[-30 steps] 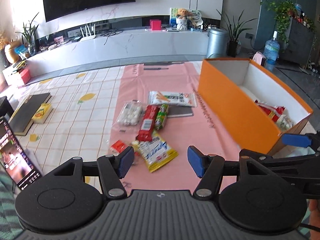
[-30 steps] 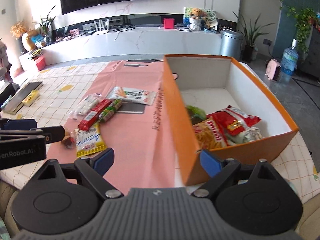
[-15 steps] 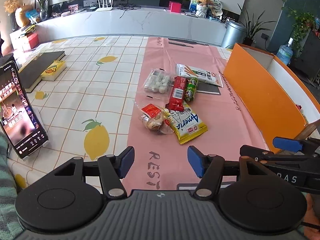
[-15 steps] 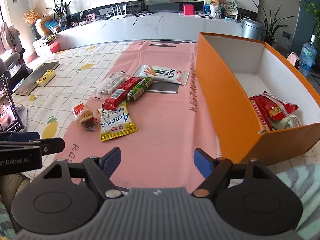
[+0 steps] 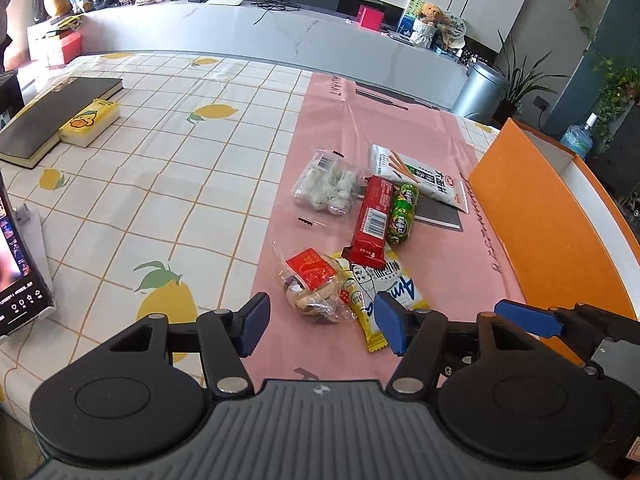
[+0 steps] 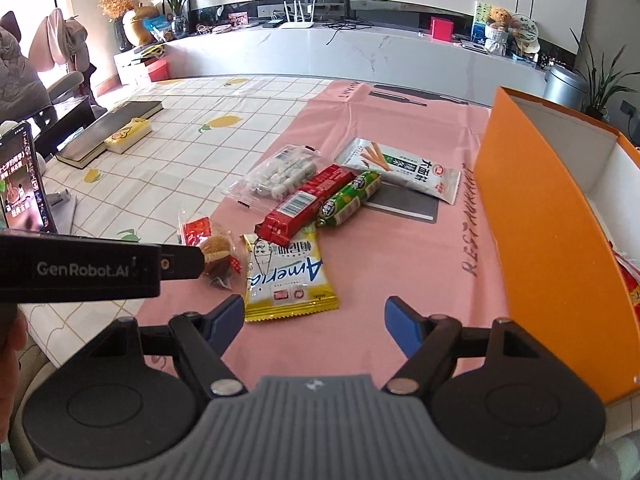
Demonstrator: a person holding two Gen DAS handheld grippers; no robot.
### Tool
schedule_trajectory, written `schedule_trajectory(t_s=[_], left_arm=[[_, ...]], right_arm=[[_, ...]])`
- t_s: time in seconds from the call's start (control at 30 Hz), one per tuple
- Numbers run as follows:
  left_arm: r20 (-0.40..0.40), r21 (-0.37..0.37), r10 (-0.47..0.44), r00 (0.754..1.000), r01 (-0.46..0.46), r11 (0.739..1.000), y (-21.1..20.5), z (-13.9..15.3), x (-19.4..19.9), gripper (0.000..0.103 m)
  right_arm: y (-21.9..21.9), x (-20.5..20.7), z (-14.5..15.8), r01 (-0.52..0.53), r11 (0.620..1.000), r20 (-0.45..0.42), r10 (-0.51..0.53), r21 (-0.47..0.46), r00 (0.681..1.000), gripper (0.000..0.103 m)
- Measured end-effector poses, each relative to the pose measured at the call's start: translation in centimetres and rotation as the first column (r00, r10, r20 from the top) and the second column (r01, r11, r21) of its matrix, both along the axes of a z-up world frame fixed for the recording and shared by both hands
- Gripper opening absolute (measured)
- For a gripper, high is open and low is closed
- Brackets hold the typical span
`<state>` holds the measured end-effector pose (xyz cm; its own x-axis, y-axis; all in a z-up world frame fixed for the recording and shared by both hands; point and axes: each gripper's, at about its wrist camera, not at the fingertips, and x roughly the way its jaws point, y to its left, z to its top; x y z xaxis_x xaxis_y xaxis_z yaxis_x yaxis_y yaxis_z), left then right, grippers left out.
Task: Organize snacks
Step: 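Grasp the red-wrapped clear packet with the left tool while the right tool grasps the white Amerio bag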
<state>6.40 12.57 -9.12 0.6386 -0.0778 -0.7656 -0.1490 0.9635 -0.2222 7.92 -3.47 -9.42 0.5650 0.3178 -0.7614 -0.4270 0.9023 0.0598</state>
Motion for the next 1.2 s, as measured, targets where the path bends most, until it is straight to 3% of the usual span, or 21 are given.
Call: schedule_trajectory(t_s=[0.23,0.4,0.7,0.9,1.03,1.2], left_arm=[[-0.001,-0.007,0.026,1.000,-0.026,1.000,0.1,-1.4,1.9,0.063],[-0.002,0.003,0.030,1.000,-0.030,1.000,0.1,-1.8,2.5,0.049],[-0.028,-0.036,0.025,0.999,-0.026,0.999,2.5,-1.5,1.6,0.033],[-0.051,-0.075,0.030,0.998,-0.033,0.997,3.5,-1.5,1.7,0.033],[-0.059,-0.123,0.061,0.996,-0.068,0.990,4.1,-1.9,1.9,0.039],[-0.093,-0.167,0.093,0.991,-0.108,0.980,4.7,-2.9,2.1,0.045]], right_arm=[[1.1,1.8,-1.6,-0.034,0.999,-0.017,0.034,-0.015,0.999,0.075],[1.7,2.6,-2.2,-0.062,0.998,-0.010,0.062,-0.021,0.998,0.075],[3.6,3.8,-2.9,-0.141,0.989,0.018,0.142,-0.035,0.990,0.075],[4.3,4.9,-3.9,-0.157,0.987,-0.007,0.157,-0.036,0.988,0.075],[4.5,5.2,-4.5,-0.162,0.986,-0.027,0.161,-0.032,0.987,0.075],[4.5,4.9,-4.6,-0.155,0.987,0.006,0.155,-0.043,0.988,0.065]])
